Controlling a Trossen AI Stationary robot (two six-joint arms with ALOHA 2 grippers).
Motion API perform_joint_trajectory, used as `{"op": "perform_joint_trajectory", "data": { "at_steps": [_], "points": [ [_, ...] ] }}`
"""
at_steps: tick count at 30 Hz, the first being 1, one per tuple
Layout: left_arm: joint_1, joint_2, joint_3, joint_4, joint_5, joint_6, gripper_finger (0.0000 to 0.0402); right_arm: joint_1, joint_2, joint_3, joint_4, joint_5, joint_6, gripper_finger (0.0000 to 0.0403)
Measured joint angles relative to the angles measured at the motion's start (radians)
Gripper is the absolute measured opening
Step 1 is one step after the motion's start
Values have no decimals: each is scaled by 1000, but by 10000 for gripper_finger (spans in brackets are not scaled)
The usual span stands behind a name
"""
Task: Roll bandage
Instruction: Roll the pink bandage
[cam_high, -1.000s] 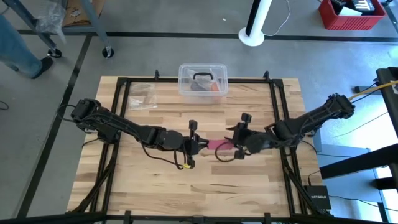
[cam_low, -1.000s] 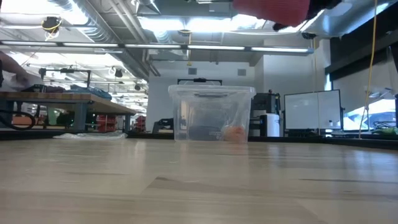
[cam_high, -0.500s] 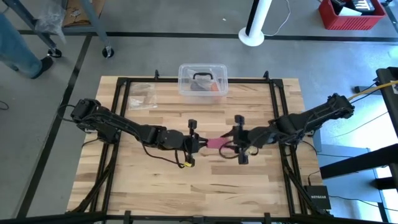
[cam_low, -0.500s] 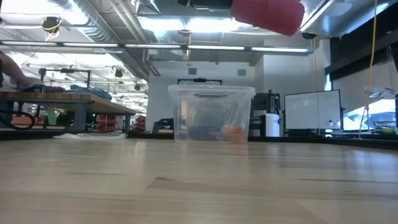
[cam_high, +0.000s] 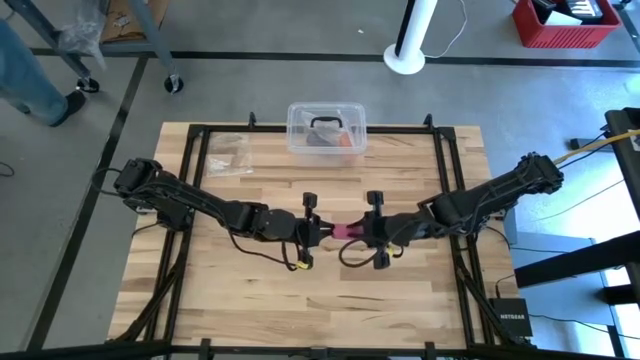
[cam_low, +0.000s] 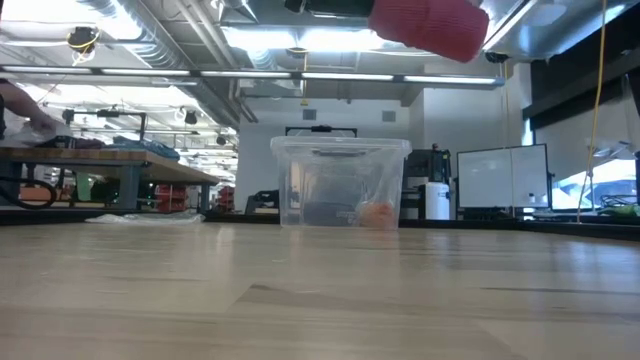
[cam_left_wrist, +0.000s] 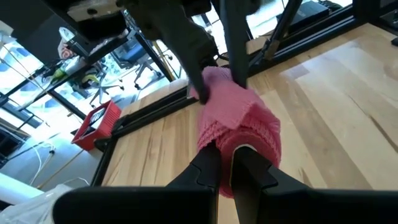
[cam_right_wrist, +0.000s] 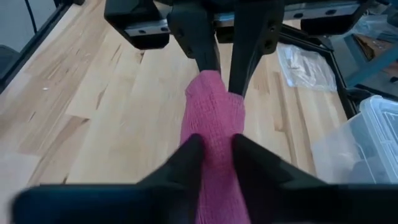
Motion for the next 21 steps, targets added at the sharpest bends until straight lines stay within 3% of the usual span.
{"op": "perform_joint_trajectory", "data": {
  "at_steps": [4,11,21],
  "points": [
    [0,0,0,1,0,1,13,2,-12,0,2,7,-2,12],
    [-13,0,0,0,-9,46,13,2,-29,0,-22,110,8,5],
    [-28,0,0,12,-5,99,13,-23,-42,-7,-67,69,87,11]
  ]
}}
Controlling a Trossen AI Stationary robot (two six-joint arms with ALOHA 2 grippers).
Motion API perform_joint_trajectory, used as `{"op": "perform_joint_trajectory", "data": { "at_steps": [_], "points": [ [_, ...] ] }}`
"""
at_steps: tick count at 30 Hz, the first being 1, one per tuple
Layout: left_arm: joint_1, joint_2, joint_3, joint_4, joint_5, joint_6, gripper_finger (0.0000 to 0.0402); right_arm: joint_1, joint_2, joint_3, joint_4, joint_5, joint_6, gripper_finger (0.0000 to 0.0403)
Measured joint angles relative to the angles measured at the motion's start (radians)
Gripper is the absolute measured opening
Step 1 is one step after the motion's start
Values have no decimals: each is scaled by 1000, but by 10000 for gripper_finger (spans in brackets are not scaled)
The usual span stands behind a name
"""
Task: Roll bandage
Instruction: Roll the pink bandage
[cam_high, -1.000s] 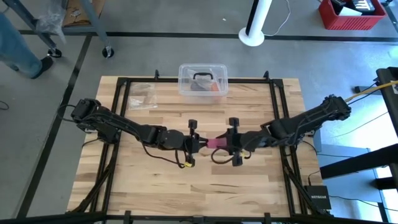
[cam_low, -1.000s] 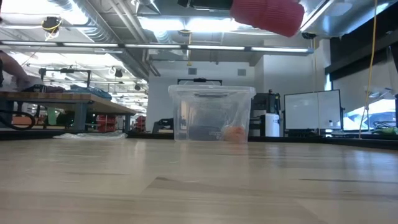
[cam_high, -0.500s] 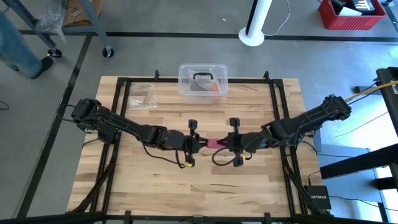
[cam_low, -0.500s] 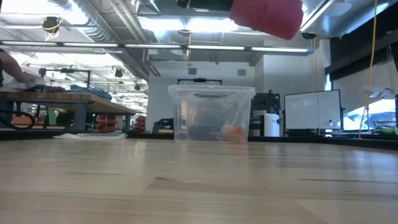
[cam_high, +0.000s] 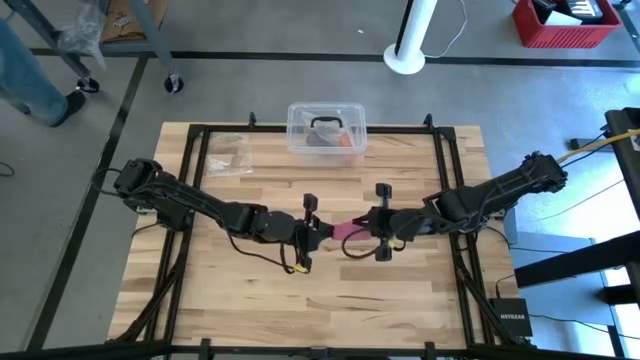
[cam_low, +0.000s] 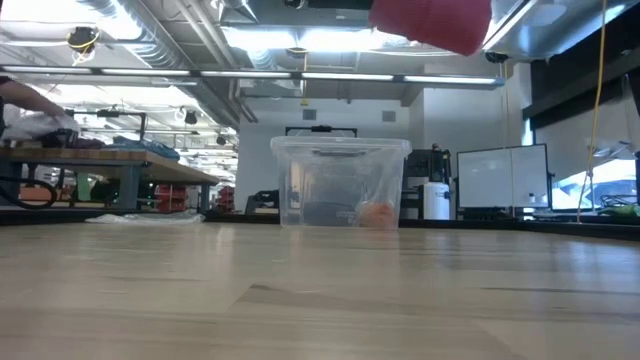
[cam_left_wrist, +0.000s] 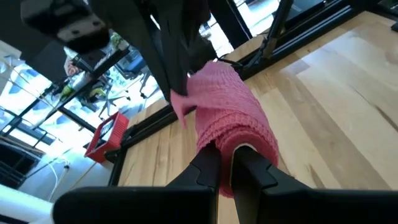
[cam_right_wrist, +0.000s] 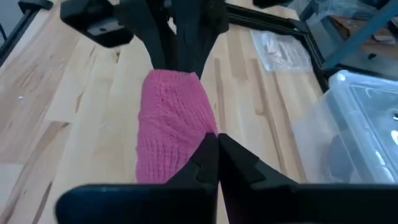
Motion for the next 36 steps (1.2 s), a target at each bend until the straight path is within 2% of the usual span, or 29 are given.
{"op": "perform_joint_trajectory", "data": {
  "at_steps": [4,7,15,19,25,30,36],
  "points": [
    [-1,0,0,-9,2,6,13,-4,39,-1,11,17,-3,19],
    [0,0,0,-11,3,5,13,-4,62,-1,32,32,-11,40],
    [0,0,-1,-19,8,-9,13,-4,73,-1,41,74,3,159],
    [0,0,-1,-23,13,-8,13,-5,82,-2,45,46,9,196],
    [1,0,-2,-23,6,-12,13,-2,72,23,31,100,-16,209],
    [0,0,-1,-24,7,-12,13,-2,74,46,22,46,-30,209],
    [1,0,-1,-26,6,-21,13,-3,76,46,-40,53,-20,209]
  ]
}}
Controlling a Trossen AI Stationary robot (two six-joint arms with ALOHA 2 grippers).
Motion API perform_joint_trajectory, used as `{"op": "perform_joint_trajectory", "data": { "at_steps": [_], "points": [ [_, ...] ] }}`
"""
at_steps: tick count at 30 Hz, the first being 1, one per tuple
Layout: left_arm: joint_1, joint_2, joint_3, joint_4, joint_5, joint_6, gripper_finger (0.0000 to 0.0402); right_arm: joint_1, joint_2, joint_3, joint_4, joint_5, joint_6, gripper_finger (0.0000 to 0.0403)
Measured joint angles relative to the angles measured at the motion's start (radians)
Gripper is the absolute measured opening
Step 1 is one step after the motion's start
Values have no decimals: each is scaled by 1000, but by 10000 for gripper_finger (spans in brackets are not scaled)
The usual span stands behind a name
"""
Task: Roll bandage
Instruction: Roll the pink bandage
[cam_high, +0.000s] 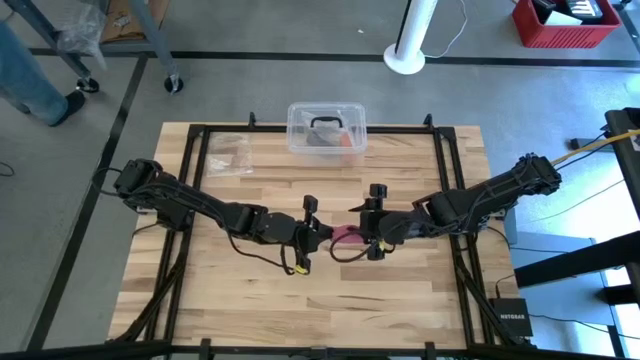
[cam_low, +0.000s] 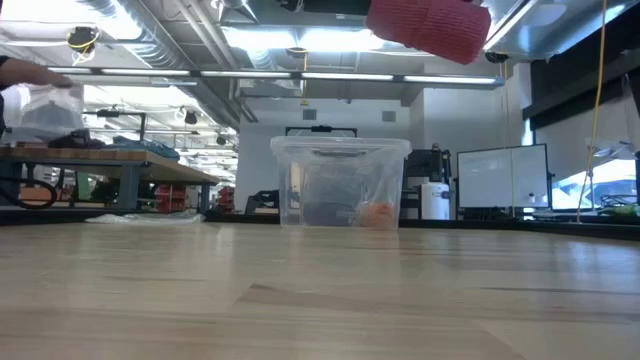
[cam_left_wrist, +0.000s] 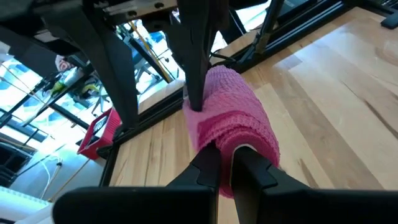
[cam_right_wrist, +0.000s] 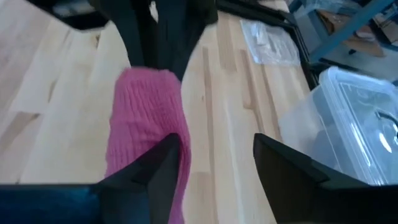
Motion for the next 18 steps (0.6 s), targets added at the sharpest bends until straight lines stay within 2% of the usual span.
{"op": "perform_joint_trajectory", "data": {
  "at_steps": [3,8,14,18],
  "points": [
    [0,0,0,-1,0,-1,13,0,-9,0,-44,-1,30,209],
    [1,0,1,-3,3,-5,13,0,-12,2,-79,-74,47,209],
    [2,0,1,6,-4,-7,13,0,-38,0,1,34,38,209],
    [2,0,1,7,-3,-7,13,0,-57,0,32,-2,34,209]
  ]
}}
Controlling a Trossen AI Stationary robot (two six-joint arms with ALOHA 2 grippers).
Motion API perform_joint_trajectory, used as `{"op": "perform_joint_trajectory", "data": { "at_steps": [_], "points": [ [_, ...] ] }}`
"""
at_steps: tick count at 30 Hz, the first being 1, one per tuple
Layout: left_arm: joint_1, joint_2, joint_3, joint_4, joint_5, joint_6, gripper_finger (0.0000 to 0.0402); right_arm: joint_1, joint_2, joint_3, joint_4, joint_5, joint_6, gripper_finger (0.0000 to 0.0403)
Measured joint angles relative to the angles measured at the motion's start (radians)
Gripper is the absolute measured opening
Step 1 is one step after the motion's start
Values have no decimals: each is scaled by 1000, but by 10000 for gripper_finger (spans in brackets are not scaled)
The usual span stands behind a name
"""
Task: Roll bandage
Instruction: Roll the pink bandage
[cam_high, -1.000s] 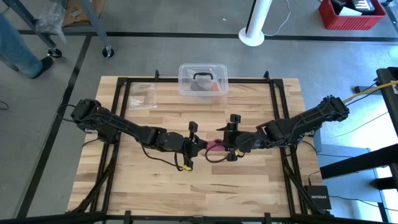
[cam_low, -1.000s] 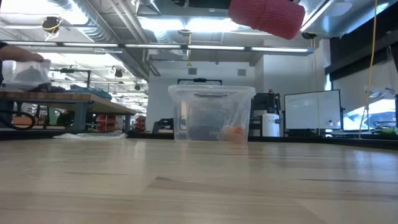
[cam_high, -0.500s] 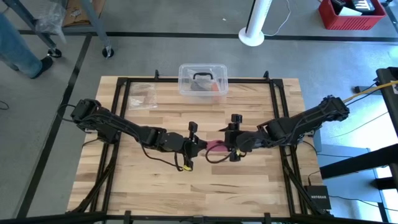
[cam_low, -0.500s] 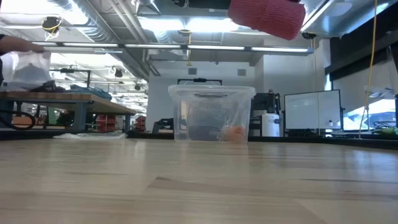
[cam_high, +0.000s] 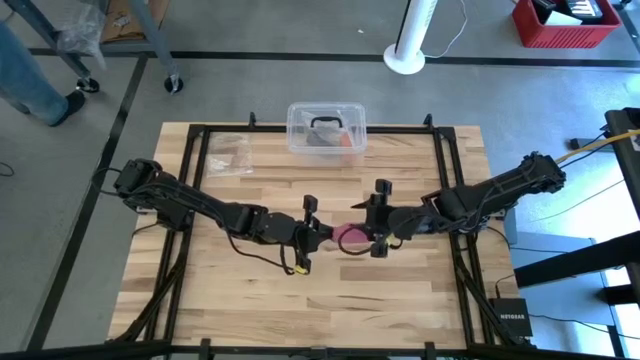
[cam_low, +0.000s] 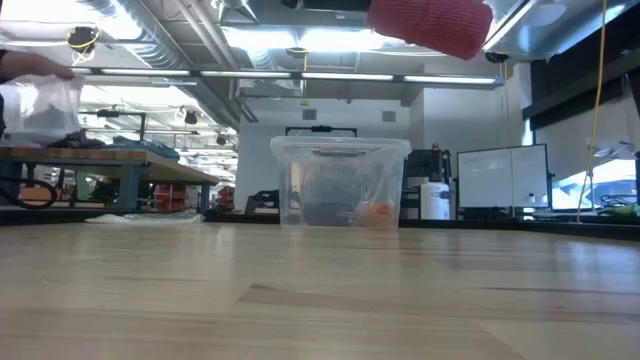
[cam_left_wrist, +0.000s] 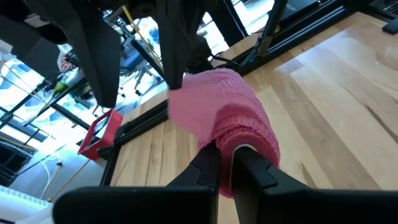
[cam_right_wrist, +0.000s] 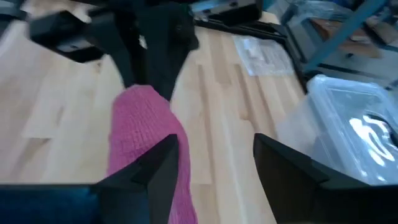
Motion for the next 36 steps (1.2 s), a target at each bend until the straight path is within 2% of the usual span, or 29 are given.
{"op": "perform_joint_trajectory", "data": {
  "at_steps": [3,10,20,24,31,36],
  "points": [
    [0,0,0,-2,4,0,13,0,-7,0,-2,-22,12,209],
    [0,0,0,-2,3,-1,13,-2,-3,0,-43,6,15,209],
    [-1,0,0,7,4,-14,13,0,30,-29,-57,-40,60,209],
    [-1,0,0,13,3,-21,13,8,26,-19,-71,-16,38,209],
    [45,8,0,-53,2,-156,13,24,-29,82,-286,103,83,209],
    [89,98,1,-79,2,-232,13,42,-71,-24,-263,113,162,209]
  ]
}}
